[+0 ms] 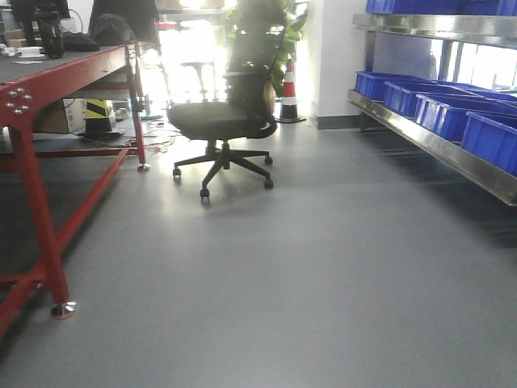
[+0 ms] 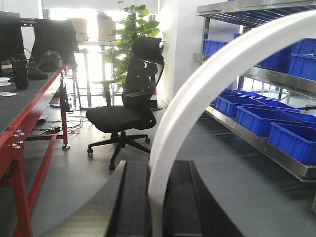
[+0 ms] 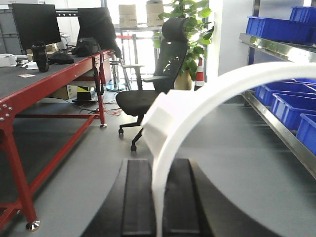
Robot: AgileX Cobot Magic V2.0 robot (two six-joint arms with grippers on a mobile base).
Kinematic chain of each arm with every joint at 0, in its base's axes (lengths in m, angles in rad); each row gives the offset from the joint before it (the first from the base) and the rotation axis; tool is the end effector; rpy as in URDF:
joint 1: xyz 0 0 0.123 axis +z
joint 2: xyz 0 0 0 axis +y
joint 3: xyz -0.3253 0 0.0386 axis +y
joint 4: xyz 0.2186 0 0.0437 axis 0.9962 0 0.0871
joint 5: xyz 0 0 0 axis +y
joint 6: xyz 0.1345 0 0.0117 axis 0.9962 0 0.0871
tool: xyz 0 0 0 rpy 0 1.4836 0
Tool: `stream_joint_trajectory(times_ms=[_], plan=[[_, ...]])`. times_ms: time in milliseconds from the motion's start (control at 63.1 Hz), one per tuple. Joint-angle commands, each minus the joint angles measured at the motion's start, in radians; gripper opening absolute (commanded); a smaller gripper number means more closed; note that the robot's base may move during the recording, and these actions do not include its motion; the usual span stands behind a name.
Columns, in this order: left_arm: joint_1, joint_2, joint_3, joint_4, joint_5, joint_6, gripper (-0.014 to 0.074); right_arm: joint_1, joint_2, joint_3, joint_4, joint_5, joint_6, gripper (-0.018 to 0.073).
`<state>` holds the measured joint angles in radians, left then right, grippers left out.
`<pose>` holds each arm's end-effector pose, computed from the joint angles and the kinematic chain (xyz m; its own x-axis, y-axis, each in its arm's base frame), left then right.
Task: Grab PVC pipe and place in blue bin
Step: 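Drive the base across the floor to the blue bin shelf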
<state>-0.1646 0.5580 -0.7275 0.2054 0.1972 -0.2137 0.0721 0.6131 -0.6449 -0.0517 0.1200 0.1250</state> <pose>0.0869 -0.0090 0.4164 0.0611 -0.0225 -0.9979 0.1251 0.9920 -0.0147 0.1080 0.0070 0.3922 -0.0057 0.0734 -0.9973 -0.0656 0.9951 0.0736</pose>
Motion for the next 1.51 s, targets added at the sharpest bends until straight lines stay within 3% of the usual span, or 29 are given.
stream_joint_trajectory(times_ms=[0,1490], plan=[[0.002,-0.005,-0.001,-0.001,-0.026,-0.004,-0.0111,0.001,-0.007,0.000,-0.004,-0.022,-0.005,-0.0168],[0.002,-0.005,-0.001,-0.001,-0.026,-0.004,-0.0111,0.001,-0.007,0.000,-0.004,-0.024,-0.005,-0.0168]])
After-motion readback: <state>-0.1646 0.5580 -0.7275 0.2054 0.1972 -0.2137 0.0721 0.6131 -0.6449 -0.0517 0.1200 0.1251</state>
